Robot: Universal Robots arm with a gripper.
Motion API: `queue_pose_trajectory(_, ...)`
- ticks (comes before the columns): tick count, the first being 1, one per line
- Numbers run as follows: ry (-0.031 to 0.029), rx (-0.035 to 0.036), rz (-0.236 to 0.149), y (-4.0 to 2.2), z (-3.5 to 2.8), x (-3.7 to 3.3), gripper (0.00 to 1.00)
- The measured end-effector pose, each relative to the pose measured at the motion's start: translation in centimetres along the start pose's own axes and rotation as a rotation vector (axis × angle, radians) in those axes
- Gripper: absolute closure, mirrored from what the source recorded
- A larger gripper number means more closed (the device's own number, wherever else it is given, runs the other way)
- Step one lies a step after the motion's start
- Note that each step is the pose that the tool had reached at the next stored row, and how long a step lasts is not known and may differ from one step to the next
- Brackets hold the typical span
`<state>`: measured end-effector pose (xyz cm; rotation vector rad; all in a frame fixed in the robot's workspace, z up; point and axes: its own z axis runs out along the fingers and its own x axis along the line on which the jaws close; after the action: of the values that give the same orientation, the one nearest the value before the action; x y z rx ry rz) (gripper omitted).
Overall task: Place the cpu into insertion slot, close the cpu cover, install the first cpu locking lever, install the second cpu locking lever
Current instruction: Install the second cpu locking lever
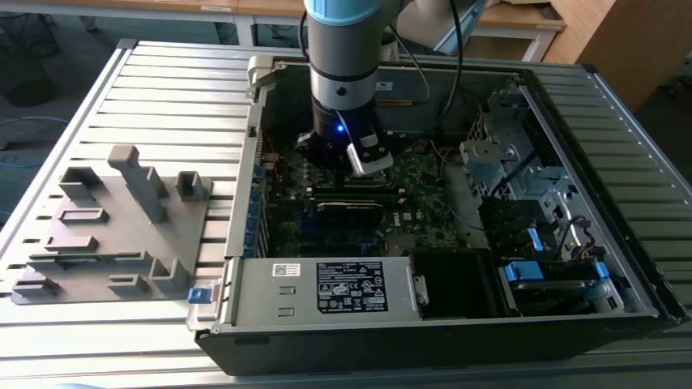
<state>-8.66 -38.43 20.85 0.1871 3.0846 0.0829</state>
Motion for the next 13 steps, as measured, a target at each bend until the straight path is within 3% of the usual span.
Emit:
queue_pose_trajectory(7, 0.0003, -0.0013, 0.0, -0.16, -0.01, 0.01, 0.89)
queue_pose_trajectory(11, 0.002, -0.0162, 0.001, -0.19, 0.05, 0.1, 0.89)
queue_pose_trajectory(13, 0.0023, -0.0194, 0.001, -0.21, 0.12, 0.13, 0.89)
